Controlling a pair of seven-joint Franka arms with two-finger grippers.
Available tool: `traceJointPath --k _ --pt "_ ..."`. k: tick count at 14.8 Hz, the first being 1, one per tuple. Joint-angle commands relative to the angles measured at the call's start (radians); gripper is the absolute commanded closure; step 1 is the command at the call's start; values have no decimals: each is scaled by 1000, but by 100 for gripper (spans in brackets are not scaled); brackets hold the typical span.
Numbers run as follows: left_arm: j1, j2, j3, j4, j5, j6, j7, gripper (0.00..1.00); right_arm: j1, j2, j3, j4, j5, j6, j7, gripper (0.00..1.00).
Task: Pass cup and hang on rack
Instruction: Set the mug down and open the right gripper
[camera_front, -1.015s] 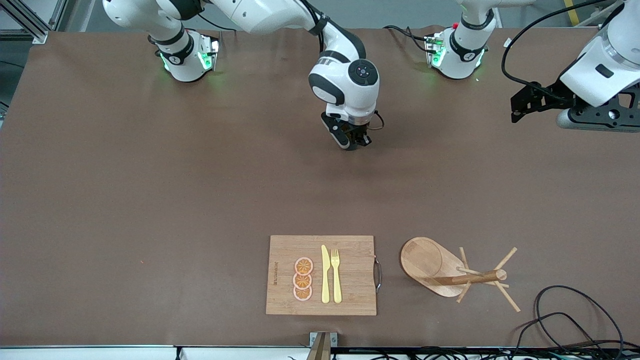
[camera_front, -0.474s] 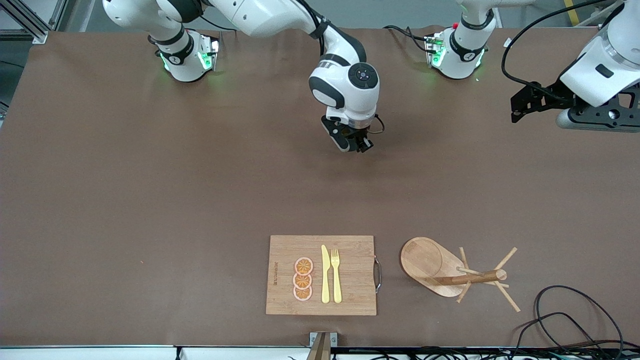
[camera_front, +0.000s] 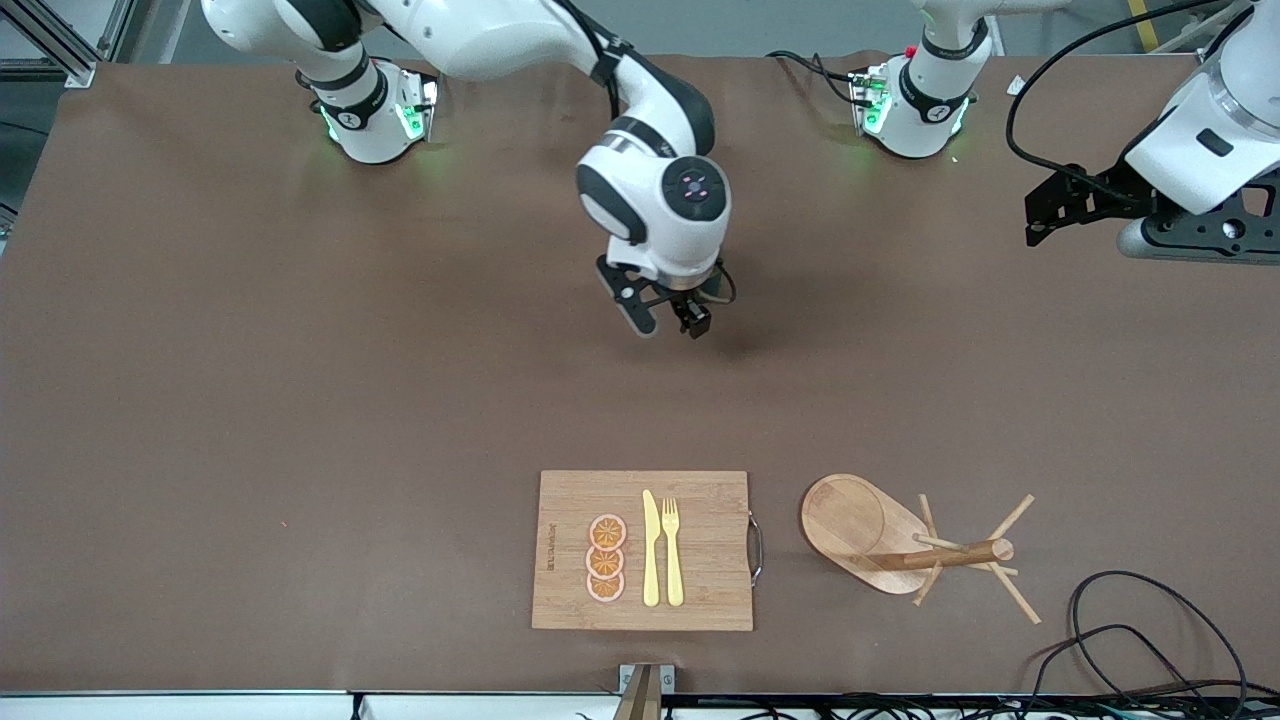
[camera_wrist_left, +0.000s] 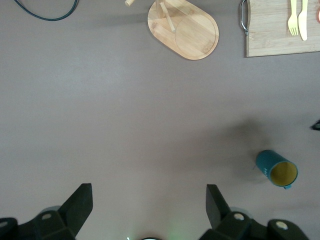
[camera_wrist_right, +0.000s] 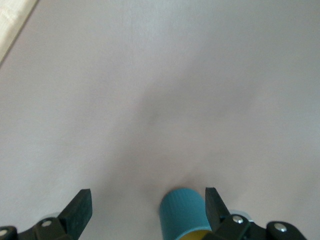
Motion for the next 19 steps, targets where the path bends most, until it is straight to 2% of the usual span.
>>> traceJointPath --k 1,3,5,8,12,14,17,19 --pt "4 -16 -4 5 15 -31 -26 0 -110 -114 14 -37 70 -113 -221 0" --pt "1 -25 -13 1 15 -48 -94 0 -144 -149 0 -46 26 -234 -333 0" --pt "-7 -33 -42 -12 15 -48 -175 0 -192 -248 2 -141 -51 -239 -453 0" --pt "-7 -32 -131 -53 15 -28 -333 0 -290 -362 -1 -233 -77 -239 -762 0" --pt "-6 -33 -291 -169 17 108 -628 0 -457 -520 -1 -397 -107 -188 -1146 0" --pt "-7 -33 -386 -229 37 183 -784 0 -576 -581 -1 -462 -107 -167 -1360 0" --pt "-9 -26 -536 -318 109 281 -1026 0 -747 -614 0 -494 -107 -165 -1631 0" --pt "-12 -21 -628 -390 153 360 -1189 1 -811 -626 0 -501 -105 -153 -1755 0"
